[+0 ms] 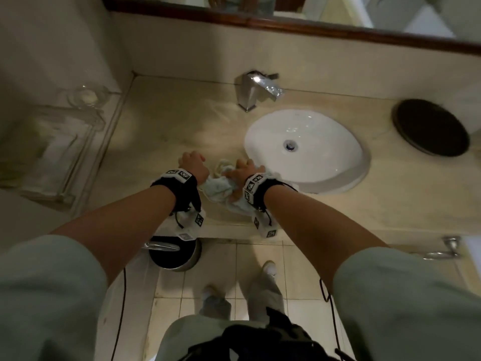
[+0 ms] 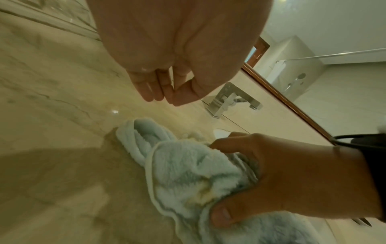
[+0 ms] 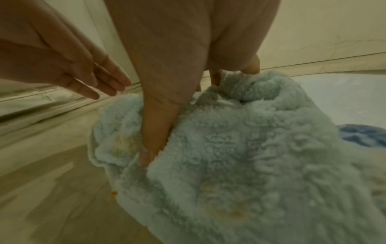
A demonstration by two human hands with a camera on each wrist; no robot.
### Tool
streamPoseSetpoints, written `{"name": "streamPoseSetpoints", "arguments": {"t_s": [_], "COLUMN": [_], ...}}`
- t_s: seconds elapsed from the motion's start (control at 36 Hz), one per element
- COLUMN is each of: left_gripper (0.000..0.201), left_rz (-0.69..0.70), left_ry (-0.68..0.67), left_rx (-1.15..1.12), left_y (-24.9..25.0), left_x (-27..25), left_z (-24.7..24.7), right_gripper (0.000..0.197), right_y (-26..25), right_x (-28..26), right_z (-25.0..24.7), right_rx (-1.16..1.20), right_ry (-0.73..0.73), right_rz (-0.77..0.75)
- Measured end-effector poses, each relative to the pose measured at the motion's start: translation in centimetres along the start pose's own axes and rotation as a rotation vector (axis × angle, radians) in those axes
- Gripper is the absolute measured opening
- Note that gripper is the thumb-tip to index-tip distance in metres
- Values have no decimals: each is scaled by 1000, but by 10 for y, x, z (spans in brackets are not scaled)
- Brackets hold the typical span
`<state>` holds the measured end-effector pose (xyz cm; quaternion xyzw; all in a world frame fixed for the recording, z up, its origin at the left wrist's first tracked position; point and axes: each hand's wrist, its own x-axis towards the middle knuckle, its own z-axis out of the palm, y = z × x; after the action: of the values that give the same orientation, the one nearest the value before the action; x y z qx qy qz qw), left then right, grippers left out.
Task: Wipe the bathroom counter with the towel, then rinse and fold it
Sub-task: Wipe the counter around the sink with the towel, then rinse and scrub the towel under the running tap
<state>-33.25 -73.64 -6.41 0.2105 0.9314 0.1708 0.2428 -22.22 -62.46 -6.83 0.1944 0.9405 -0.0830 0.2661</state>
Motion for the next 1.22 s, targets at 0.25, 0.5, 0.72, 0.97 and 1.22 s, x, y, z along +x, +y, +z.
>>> {"name": "streamPoseSetpoints", "arguments": {"t_s": [0.25,0.5,0.72,0.97,1.22], "left_gripper": [32,33,34,30,30], "left_rz": [101,120,72,31,-179], "left_ry": [-130,-197,-175,-90,-310], "left_rx": [78,116,-21,-396,-669], "left_y": [21,80,148,186,219], "left_x": [-15,-22,-9,20,43], "left_z": [5,9,11,9,-4], "right_gripper": [84,81,111,109,110], "right_y": [37,114,203,262,253], "right_x": [-42,-54,-51,-16,-14], "right_z": [14,-11,-33,-42,-76], "right_rx": [11,318,877,937,1061], "right_ry": [11,91,195,130,44], "right_rz": [77,244,368,339,392]}}
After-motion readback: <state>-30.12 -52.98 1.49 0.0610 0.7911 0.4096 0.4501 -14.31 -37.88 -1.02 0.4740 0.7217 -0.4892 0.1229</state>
